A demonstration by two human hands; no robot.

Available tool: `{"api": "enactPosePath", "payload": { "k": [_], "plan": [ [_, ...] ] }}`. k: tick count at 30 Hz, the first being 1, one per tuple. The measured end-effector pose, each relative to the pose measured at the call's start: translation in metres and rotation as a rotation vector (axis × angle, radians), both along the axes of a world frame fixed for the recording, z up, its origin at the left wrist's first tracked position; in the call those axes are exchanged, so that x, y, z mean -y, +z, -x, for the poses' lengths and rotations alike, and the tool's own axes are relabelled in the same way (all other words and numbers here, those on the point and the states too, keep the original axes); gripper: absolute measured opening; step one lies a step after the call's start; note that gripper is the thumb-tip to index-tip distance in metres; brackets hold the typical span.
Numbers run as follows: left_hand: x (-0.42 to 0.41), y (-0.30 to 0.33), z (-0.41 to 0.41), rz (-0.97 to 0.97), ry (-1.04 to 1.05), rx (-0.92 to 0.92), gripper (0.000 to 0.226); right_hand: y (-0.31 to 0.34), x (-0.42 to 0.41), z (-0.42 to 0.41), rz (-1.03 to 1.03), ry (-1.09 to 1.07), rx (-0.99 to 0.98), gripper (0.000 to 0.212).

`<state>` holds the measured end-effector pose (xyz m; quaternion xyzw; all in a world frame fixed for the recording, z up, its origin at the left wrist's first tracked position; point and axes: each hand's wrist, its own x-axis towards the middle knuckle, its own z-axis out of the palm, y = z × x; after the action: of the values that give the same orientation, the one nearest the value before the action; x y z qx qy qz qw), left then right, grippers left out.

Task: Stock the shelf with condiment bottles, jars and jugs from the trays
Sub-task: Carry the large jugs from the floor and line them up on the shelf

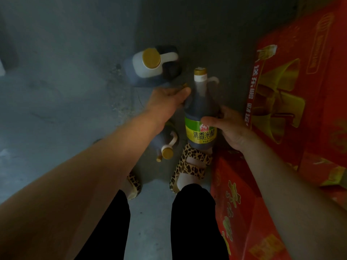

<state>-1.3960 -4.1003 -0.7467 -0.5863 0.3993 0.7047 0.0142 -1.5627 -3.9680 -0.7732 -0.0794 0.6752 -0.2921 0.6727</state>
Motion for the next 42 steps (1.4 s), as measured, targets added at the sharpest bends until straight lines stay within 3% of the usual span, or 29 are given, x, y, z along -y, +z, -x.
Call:
{"api": "enactPosePath", "payload": {
  "k": [4,8,10,15,23,29,34,42],
  "plan": [
    [-0.015,0.004,-0.026,0.018,-0.089,-0.062,0.009,-0.001,-0.005,-0.007,-0.001,-0.038,0.022,0.09],
    [-0.042,0.001,-0.078,-0.033,-0.032,-0.109,0.069,-0.003,-0.009,-0.01,-0.01,-0.058,0.013,0.092],
    [-0.061,-0.003,-0.104,-0.045,-0.073,-0.092,0.086,-0.005,-0.01,-0.01,-0.019,-0.061,0.019,0.092],
    [-0.106,-0.003,-0.121,-0.082,-0.059,-0.117,0.105,-0.008,-0.008,-0.014,-0.026,-0.086,0.014,0.08],
    [-0.115,-0.025,-0.108,0.107,-0.166,-0.032,0.117,-0.011,-0.011,-0.021,-0.039,-0.087,0.005,0.09],
    [-0.101,-0.034,-0.108,0.13,-0.156,-0.031,0.096,-0.011,-0.015,-0.025,-0.042,-0.093,0.015,0.082],
    [-0.083,-0.035,-0.116,-0.026,0.108,-0.114,0.073,-0.012,-0.017,-0.026,-0.042,-0.09,0.032,0.052],
    [-0.051,-0.043,-0.12,-0.038,0.28,-0.125,0.026,-0.024,-0.017,-0.039,-0.059,-0.056,0.018,0.096]
  ]
}}
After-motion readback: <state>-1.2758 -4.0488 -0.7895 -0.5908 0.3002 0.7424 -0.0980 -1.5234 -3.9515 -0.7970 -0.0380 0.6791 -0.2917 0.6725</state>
